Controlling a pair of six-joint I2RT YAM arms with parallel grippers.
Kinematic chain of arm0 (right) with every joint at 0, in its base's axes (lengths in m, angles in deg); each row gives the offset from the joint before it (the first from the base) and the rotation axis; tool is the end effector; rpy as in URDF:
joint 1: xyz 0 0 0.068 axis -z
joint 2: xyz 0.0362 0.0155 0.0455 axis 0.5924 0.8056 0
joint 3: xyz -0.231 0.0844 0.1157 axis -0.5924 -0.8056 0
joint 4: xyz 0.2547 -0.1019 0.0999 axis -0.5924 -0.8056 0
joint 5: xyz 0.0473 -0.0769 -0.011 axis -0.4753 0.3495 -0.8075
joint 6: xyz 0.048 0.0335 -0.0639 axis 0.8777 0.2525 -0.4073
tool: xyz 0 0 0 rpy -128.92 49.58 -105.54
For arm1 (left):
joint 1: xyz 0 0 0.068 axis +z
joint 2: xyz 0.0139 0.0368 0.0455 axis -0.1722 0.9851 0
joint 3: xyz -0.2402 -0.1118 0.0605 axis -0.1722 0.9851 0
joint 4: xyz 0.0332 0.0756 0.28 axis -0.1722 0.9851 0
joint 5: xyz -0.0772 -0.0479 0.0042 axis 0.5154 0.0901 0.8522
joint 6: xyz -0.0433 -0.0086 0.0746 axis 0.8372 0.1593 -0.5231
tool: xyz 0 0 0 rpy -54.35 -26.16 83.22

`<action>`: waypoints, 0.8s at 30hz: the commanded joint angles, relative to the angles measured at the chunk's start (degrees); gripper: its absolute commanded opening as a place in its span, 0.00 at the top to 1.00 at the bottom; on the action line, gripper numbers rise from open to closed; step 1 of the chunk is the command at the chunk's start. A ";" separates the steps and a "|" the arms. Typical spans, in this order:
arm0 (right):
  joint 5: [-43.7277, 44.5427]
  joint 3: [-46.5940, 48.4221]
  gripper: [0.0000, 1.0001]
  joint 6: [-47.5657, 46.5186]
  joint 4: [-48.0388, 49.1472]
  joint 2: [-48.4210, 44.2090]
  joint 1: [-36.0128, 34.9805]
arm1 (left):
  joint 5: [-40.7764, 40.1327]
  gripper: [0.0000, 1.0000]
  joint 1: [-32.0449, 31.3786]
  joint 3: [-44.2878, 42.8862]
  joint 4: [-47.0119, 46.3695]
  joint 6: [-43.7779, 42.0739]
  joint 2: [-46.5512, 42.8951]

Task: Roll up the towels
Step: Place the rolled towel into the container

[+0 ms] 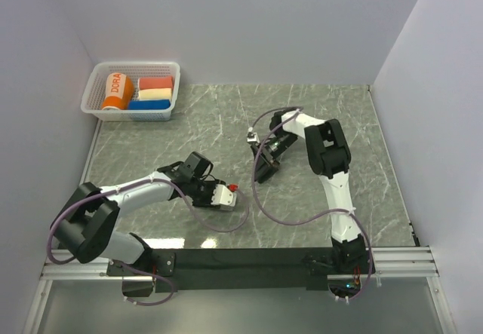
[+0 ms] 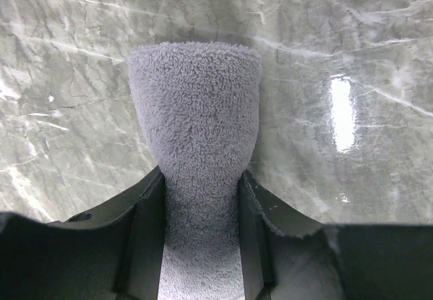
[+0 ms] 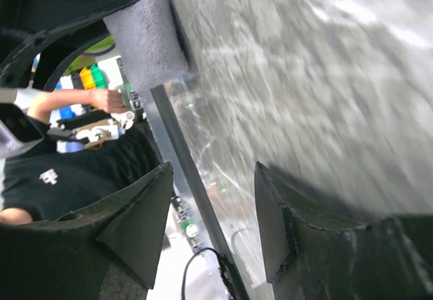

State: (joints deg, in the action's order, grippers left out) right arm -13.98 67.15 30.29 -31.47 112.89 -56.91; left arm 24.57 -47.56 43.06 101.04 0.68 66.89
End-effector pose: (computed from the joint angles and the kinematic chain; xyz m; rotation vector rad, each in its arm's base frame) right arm 0.3800 0.2137 0.0627 0.8066 -2.3441 -1.4704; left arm 0.2088 -0.2025 0.1069 1.9992 1.6035 -0.4509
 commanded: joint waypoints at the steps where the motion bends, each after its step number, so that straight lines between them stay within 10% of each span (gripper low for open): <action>1: 0.99 -0.15 0.41 -2.74 -2.10 -6.37 3.86 | -8.77 0.78 0.56 1.94 12.03 1.65 4.78; 11: 0.81 -3.58 0.21 -2.75 -2.37 -15.06 12.75 | -12.38 0.73 -0.14 -2.89 14.05 4.81 13.04; 14: 0.90 -4.63 0.21 -2.75 -2.28 -16.91 13.98 | -9.59 0.95 0.90 -6.22 16.24 7.79 13.40; 24: -1.47 -9.56 0.19 -3.10 -1.23 -20.43 16.89 | 12.56 0.99 22.08 -41.86 33.20 23.36 14.89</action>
State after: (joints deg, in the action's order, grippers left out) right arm -13.31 58.65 28.43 -31.91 96.12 -40.82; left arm 29.60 -30.06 12.62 127.20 17.12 83.00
